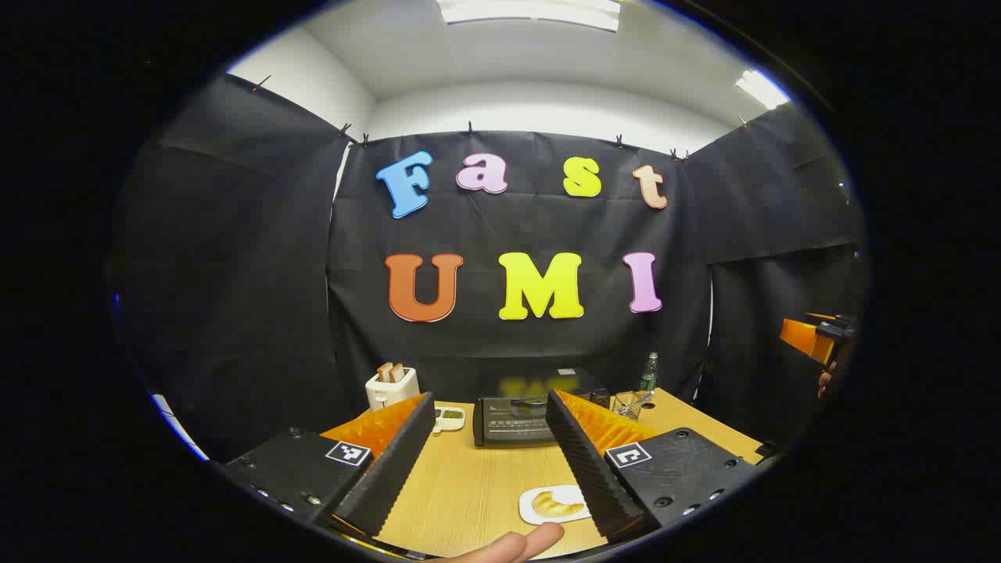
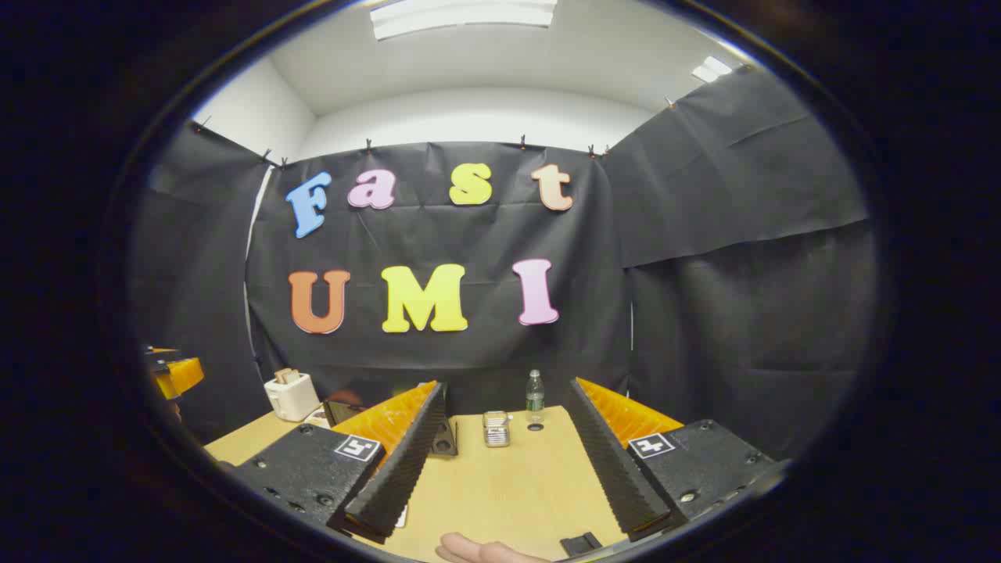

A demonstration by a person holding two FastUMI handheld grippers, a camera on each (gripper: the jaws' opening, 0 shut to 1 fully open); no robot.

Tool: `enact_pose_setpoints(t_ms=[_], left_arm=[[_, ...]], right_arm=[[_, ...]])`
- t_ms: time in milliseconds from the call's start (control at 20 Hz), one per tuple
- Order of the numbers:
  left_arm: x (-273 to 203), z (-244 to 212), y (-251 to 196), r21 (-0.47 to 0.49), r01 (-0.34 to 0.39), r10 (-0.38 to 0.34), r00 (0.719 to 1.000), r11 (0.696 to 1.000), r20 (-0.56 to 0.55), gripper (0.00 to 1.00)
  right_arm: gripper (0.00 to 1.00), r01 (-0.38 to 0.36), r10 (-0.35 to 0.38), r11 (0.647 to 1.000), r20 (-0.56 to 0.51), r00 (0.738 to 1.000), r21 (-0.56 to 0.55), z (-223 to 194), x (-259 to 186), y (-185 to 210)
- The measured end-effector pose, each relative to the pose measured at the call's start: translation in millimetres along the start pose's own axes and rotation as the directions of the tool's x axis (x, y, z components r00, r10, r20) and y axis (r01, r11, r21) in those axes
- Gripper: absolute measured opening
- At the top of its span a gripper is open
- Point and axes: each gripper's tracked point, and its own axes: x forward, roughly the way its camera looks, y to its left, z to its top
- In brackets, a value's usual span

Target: Open the electric oven with the left hand, put the food in, and close the electric oven.

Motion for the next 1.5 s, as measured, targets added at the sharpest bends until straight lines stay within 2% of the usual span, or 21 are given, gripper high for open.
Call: enact_pose_setpoints(t_ms=[150,400,700,1000,1100,1500], left_arm=[[-0.1,0.1,-5.3,-0.004,0.014,-0.014,1.000,1.000,0.007,0.94],[0.6,0.7,-1.6,-0.004,-0.006,0.006,1.000,1.000,0.011,0.93],[25.5,1.2,-2.5,-0.010,-0.005,0.005,1.000,1.000,0.001,0.94],[85.3,-18.9,-15.5,0.008,0.037,-0.036,0.998,0.999,-0.060,0.94],[111.6,-27.9,-19.7,-0.003,0.043,-0.043,0.997,0.999,-0.069,0.93],[244.3,-77.1,-52.6,-0.041,0.095,-0.100,0.985,0.995,-0.144,0.94]], right_arm=[[1.00,0.003,-0.003,1.000,0.019,1.000,0.008,0.7,-2.7,-5.0],[1.00,0.012,-0.013,1.000,0.013,1.000,0.018,-3.3,-0.6,-11.7],[1.00,0.005,-0.005,1.000,0.010,1.000,0.029,-9.9,6.2,-16.3],[1.00,-0.009,0.009,1.000,0.017,1.000,0.011,-21.2,22.9,-20.0],[1.00,-0.045,0.045,0.999,0.039,0.998,0.003,-22.7,31.4,-15.0],[1.00,-0.121,0.121,0.992,0.023,0.992,0.026,-58.6,70.9,-9.1]])
